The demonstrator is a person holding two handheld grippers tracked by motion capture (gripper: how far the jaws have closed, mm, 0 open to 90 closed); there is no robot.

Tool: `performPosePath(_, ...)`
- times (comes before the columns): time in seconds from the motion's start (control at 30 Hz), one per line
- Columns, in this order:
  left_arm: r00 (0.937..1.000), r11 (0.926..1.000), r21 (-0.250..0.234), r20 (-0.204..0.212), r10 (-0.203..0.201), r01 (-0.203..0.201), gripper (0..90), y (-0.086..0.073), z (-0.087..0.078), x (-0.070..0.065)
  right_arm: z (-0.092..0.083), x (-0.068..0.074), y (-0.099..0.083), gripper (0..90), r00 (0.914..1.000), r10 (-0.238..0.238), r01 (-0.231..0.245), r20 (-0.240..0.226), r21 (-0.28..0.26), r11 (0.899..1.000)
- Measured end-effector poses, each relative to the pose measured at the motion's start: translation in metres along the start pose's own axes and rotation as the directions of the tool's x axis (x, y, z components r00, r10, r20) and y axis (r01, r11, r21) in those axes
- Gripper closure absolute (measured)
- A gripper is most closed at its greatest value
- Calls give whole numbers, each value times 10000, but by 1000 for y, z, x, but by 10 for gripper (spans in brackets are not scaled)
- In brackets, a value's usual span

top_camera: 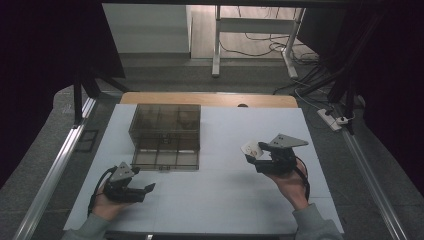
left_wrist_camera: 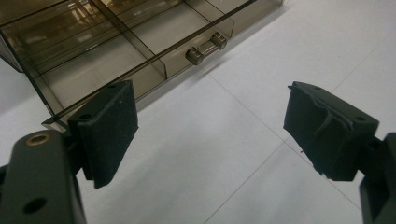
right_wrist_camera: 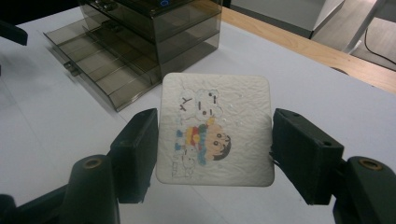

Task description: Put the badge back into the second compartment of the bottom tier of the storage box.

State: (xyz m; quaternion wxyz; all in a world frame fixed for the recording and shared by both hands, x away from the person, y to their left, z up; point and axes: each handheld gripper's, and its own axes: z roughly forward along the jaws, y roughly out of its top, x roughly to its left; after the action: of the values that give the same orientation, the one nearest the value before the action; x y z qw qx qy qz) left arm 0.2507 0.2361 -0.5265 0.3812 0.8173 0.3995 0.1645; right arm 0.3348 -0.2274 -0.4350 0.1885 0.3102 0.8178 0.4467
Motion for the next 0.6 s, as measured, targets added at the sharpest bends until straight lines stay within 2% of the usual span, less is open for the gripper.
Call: performPosePath(0.6,10000,10000,90,8,30,-30,176,0,1,0,2,10,4,325,9991,-277,276,-306,-54,9996)
